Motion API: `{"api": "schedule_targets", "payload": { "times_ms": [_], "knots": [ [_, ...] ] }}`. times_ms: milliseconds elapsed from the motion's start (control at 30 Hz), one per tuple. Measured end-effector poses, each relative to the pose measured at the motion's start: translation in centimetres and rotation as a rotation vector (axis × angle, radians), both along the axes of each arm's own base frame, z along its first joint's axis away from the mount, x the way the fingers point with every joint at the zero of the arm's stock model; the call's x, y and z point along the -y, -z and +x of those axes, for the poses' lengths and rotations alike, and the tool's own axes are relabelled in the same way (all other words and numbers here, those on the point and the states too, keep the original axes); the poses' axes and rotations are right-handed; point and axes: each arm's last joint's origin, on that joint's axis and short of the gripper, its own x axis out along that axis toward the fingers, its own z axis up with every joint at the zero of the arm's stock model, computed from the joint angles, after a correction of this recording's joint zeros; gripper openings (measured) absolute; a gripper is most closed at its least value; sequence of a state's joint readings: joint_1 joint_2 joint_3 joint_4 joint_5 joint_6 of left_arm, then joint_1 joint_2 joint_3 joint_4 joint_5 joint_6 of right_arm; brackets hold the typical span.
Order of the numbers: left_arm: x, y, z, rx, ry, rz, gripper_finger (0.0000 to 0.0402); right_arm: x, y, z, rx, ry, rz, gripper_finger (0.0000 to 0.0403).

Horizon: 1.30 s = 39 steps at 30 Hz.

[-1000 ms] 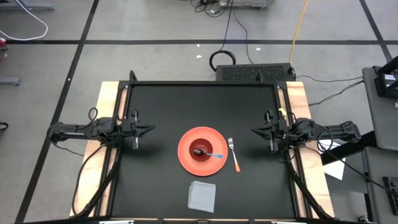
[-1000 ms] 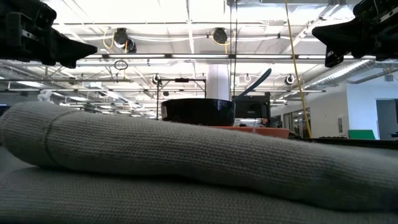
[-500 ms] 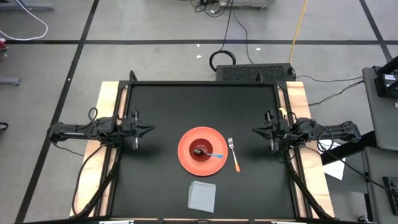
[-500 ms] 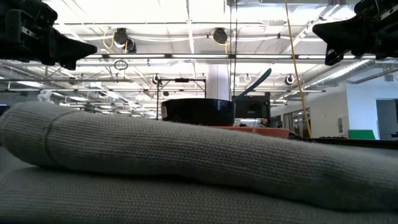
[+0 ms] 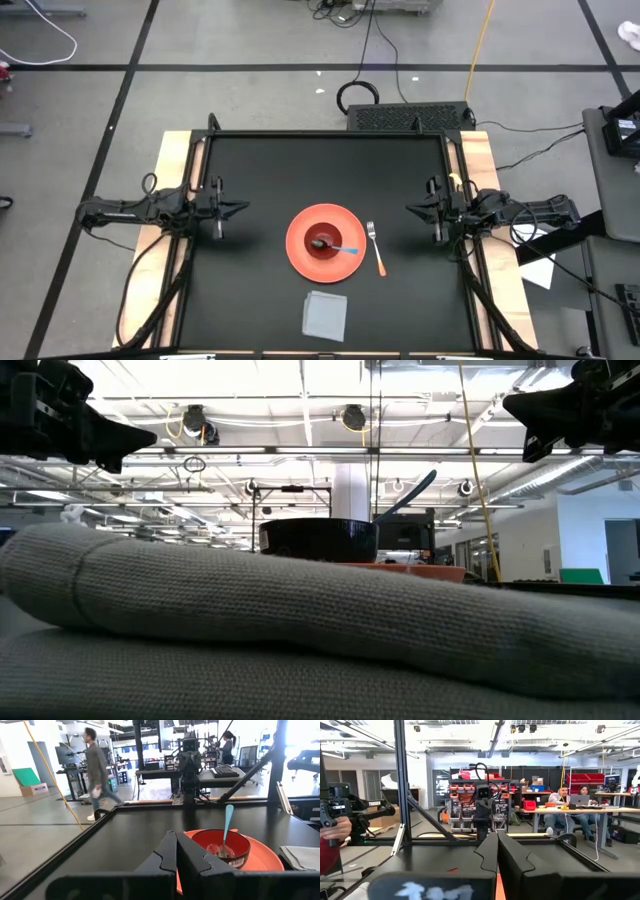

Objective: Set table place
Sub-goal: Return to Home Position

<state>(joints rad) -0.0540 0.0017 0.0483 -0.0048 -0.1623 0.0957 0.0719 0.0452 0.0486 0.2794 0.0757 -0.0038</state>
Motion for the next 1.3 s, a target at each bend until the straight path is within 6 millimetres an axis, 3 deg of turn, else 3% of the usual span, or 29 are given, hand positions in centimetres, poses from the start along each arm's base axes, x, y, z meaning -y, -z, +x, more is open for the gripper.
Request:
{"api": "schedule_targets", "payload": {
  "times_ms": [1300],
  "knots": [
    [-0.08, 0.56, -0.15, -0.1, -0.025, -0.024, 0.0, 0.0, 0.28, 0.06, -0.029, -0.003, 0.015, 0.0]
  ]
}}
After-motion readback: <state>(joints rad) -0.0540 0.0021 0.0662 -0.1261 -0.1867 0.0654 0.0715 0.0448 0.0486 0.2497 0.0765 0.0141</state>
